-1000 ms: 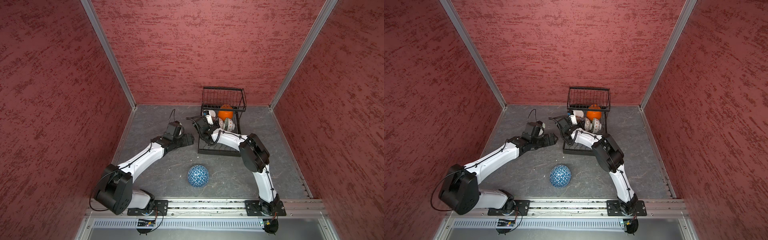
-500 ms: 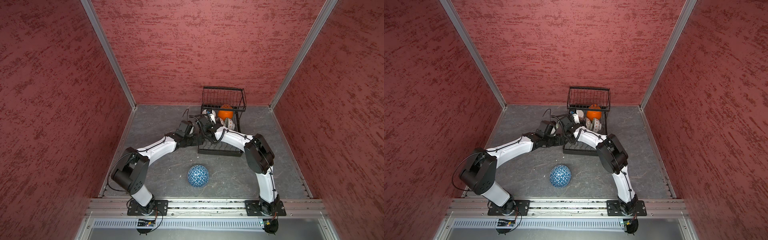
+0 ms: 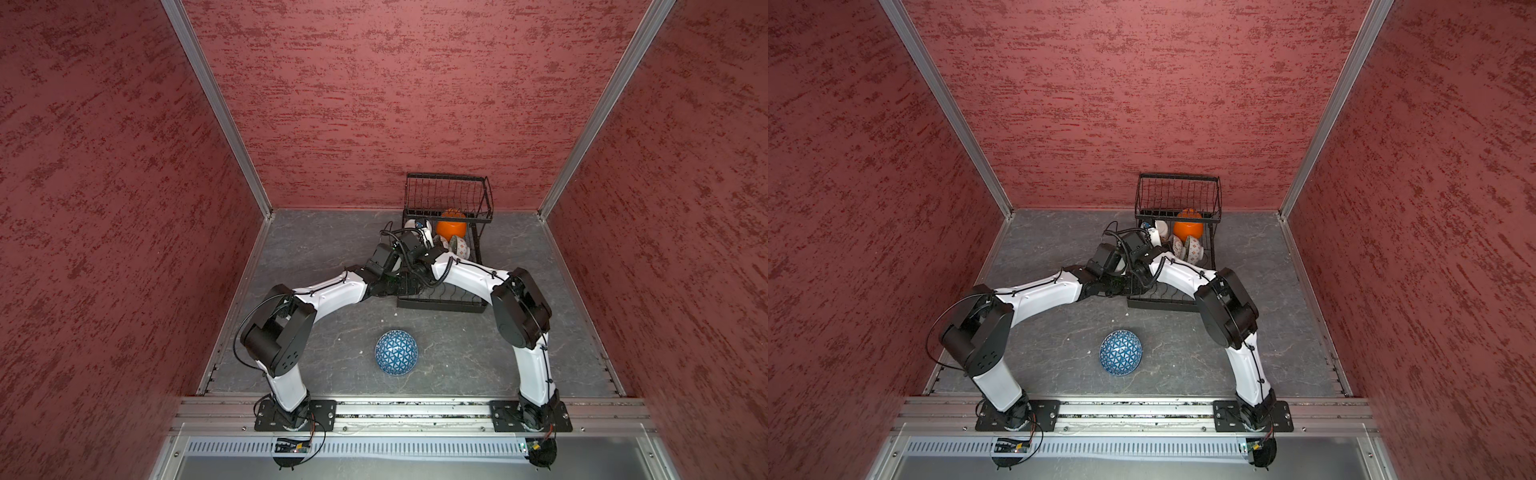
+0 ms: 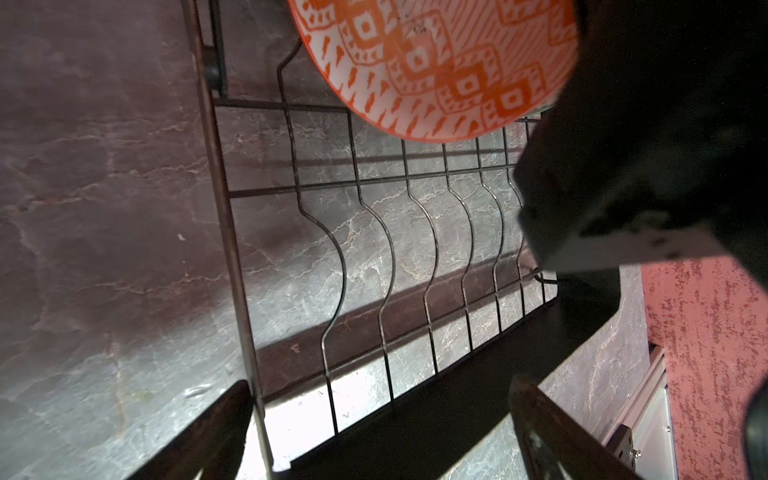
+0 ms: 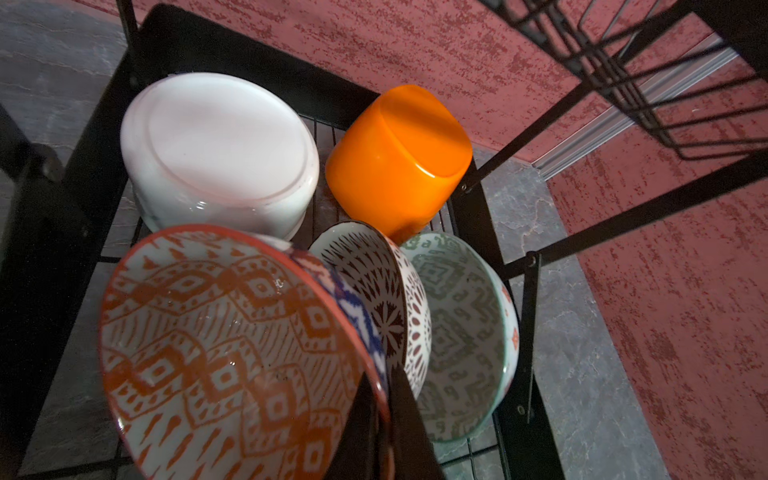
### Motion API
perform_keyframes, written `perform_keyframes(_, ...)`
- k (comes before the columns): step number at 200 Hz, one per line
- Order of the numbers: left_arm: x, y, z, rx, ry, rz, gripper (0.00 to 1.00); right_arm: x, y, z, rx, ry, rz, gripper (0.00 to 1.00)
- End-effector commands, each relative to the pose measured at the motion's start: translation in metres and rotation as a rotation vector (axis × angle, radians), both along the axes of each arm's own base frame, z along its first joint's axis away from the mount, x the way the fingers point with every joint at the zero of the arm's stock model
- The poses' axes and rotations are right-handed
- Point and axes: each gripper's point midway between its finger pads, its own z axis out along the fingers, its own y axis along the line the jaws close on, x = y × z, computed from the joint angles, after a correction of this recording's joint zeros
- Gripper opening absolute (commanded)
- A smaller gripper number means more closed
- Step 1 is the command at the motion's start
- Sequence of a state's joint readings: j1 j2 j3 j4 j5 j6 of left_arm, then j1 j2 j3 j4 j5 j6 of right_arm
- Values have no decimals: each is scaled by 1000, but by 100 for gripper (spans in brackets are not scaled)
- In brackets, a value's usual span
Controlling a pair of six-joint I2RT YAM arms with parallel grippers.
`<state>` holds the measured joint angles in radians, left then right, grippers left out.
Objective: Load the bowls into the dish rack
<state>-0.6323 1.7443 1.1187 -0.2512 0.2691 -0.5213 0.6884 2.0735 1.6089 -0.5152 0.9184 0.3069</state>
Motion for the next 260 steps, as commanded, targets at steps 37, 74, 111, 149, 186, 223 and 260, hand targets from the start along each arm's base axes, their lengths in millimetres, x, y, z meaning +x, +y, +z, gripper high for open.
perform_keyframes(37,-14,-39,12,-16,-40,-105,95,-3,-14,37,61,-87,-43,0)
perform_keyframes(74,-23,-57,12,-13,-43,-144,95,-9,-30,32,59,-80,-71,0)
perform_keyframes(111,-30,-75,9,-13,-38,-184,95,-17,-39,33,62,-85,-73,0)
perform_keyframes(149,-31,-81,9,-11,-41,-191,94,-19,-41,30,58,-78,-69,0)
perform_keyframes(186,-29,-66,16,13,-79,-163,94,-18,-41,28,56,-80,-74,0)
perform_keyframes(223,-26,-39,36,7,-124,-115,95,-16,-41,26,53,-80,-76,0)
perform_keyframes(260,-25,-14,57,-16,-160,-69,95,-16,-40,25,49,-76,-77,0)
